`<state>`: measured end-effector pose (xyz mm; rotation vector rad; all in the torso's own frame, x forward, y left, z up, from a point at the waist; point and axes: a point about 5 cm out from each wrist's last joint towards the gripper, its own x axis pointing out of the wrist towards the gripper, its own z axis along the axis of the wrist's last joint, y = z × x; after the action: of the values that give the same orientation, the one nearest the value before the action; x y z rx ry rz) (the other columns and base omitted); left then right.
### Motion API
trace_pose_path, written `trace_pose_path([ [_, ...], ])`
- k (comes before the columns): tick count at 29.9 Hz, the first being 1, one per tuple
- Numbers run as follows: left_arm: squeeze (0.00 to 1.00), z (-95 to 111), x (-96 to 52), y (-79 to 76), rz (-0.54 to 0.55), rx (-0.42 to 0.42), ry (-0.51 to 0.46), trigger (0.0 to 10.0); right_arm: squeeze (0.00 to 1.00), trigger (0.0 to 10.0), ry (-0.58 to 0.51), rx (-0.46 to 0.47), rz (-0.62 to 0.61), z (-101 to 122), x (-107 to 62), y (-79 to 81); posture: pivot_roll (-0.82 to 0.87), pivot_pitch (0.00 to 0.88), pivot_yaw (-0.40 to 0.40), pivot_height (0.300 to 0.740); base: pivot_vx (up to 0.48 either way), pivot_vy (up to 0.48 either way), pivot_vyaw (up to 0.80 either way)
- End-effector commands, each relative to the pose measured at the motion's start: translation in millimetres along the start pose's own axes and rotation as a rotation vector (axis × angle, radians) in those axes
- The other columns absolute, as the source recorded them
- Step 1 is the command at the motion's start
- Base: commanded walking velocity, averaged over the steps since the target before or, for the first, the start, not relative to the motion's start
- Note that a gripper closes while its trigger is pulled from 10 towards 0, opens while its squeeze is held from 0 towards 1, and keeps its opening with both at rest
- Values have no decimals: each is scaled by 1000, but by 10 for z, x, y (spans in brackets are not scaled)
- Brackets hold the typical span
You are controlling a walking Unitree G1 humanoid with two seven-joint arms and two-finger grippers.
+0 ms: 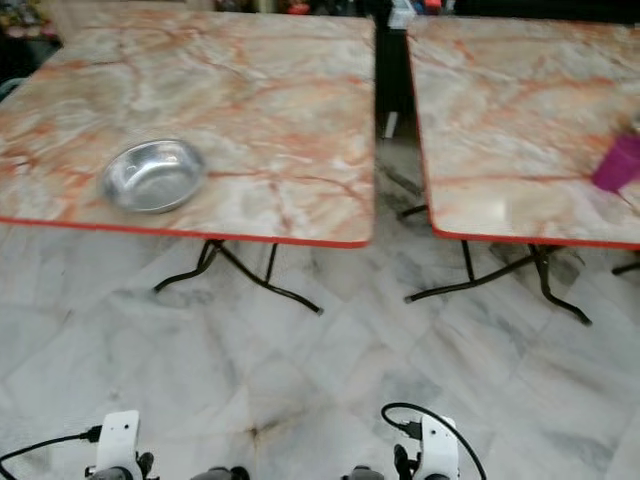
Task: Setting the table
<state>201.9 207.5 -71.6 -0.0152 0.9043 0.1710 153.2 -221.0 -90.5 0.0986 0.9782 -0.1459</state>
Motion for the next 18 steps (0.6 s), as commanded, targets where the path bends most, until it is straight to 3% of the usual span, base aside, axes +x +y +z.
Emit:
trace_pose_path([
  [1,0,-102,-21,129,31,-3,38,10000,0,10000,-18,15,13,60,20,67,-56,232,-26,740,356,-319,0],
  [5,0,-104,-21,114,23,-1,36,10000,0,10000,-16,14,12,63,22,68,-58,234,-26,740,288,-380,0],
  [12,0,-116,-22,89,15,0,37,10000,0,10000,-1,15,2,51,22,61,-62,236,-27,740,0,-433,0],
  [15,0,-125,-23,77,13,1,40,10000,0,10000,5,15,4,46,22,60,-63,236,-27,740,0,-469,-673],
  [18,0,-127,-23,74,13,3,41,10000,0,10000,-5,7,7,58,22,62,-63,236,-27,740,0,-469,0],
])
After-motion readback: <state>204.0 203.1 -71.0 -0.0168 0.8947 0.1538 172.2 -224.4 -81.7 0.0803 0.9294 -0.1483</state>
